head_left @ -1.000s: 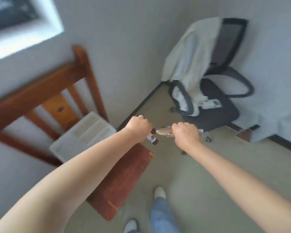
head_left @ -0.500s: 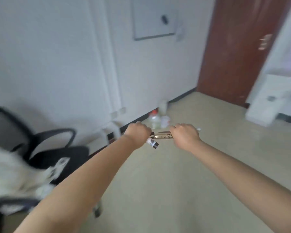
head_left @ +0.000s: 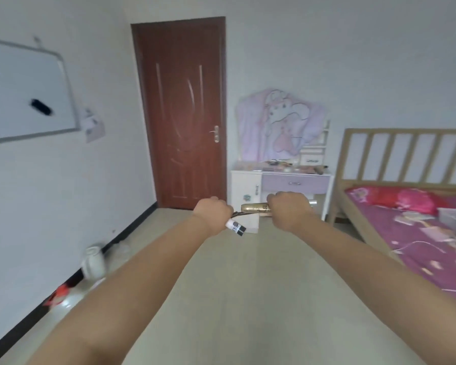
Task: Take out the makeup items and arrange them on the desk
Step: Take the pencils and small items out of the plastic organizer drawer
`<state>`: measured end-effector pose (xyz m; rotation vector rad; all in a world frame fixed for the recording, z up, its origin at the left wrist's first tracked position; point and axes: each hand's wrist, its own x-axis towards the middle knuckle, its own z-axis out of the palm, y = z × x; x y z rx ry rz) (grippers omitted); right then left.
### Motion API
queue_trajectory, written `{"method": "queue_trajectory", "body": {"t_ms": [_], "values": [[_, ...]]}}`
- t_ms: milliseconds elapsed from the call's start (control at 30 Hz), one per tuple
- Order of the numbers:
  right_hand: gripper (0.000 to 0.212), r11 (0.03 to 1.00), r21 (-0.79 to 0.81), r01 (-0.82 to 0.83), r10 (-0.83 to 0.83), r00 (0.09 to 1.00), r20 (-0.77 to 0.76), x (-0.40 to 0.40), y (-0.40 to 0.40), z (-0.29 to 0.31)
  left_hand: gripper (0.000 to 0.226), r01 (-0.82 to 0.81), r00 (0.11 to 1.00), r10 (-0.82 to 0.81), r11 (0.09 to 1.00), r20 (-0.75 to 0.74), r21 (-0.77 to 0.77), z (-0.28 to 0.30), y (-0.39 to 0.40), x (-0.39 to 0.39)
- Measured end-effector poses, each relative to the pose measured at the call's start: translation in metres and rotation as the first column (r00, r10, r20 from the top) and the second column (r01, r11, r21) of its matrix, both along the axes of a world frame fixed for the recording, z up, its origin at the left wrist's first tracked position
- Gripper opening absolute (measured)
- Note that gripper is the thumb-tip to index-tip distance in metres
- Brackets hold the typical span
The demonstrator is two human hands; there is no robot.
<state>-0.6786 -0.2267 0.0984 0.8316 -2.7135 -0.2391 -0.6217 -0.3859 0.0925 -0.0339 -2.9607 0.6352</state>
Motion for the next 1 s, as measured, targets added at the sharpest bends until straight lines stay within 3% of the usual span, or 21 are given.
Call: {"method": "queue_trajectory", "body": {"t_ms": [233, 600, 767, 1000], "values": [[0.027, 0.988, -0.041, 0.148, -0.146, 0.989, 0.039, -0.157, 0.008, -0.002, 0.031, 0.12, 0.993, -0.119, 0.992, 0.009, -0.047, 0.011, -0.003, -0.184], [0.034, 0.935, -0.102, 0.341, -0.338, 0.94, 0.041, -0.446, -0.043, 0.034, 0.028, 0.237, 0.971, -0.24, 0.966, -0.021, -0.1, 0.047, -0.054, -0.491], [0.034, 0.915, -0.109, 0.388, -0.381, 0.921, 0.079, -0.581, -0.062, 0.028, 0.029, 0.231, 0.973, -0.231, 0.969, 0.004, -0.086, 0.042, -0.073, -0.62], [0.025, 0.94, -0.109, 0.322, -0.317, 0.946, 0.068, -0.783, -0.071, 0.018, 0.03, 0.127, 0.992, -0.126, 0.988, 0.008, -0.093, 0.032, -0.099, -0.817]]}}
